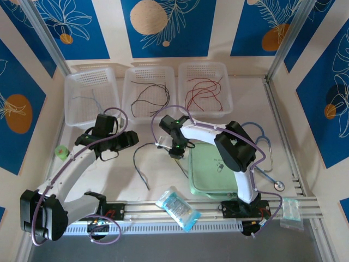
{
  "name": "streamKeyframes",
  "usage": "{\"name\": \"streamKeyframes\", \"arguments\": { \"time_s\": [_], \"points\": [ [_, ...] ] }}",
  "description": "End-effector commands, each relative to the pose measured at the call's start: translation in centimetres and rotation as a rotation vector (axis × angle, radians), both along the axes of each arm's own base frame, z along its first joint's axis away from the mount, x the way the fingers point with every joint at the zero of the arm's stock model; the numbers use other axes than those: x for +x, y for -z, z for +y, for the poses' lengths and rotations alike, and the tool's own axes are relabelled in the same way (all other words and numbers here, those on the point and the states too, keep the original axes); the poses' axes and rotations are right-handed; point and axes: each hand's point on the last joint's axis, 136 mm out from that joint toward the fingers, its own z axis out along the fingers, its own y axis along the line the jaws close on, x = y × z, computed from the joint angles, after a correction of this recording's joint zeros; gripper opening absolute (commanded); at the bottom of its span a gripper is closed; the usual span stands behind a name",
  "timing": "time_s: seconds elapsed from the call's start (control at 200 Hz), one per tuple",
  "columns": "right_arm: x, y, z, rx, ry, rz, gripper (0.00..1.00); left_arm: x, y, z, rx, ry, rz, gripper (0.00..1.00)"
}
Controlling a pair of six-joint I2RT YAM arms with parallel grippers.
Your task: Untangle the cables
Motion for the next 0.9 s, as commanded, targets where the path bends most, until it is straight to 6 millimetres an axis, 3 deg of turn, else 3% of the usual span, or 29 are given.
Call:
{"name": "streamKeyframes", "arguments": {
  "time_s": [0.0, 0.23, 0.36, 0.44, 0.685, 0.89],
  "points": [
    [-0.1, 0.6, 0.1, -0.008, -0.024, 0.033, 0.14, -0.3, -1.2, -0.2, -0.005, 0.015, -0.019, 0.60],
    [-0.2, 1.1, 0.2, -0.015, -0.021, 0.041, 0.03, -0.4, -1.7, -0.1, -0.002, 0.010, -0.035, 0.60],
    [0.2, 0.1, 1.0, 0.031, 0.010, 0.009, 0.00, -0.2, -2.3, -0.2, -0.009, 0.014, -0.053, 0.59],
    [0.7, -1.7, 1.7, 0.096, 0.044, -0.024, 0.00, -0.1, -2.7, -0.5, -0.024, 0.028, -0.074, 0.59],
    [1.7, -9.9, 3.0, 0.331, 0.101, -0.105, 0.00, 0.5, -4.5, -0.9, -0.041, 0.054, -0.132, 0.59],
    [1.3, -13.4, 3.6, 0.461, 0.112, -0.113, 0.00, 0.9, -6.4, -2.2, -0.020, 0.207, -0.240, 0.55]
  ]
}}
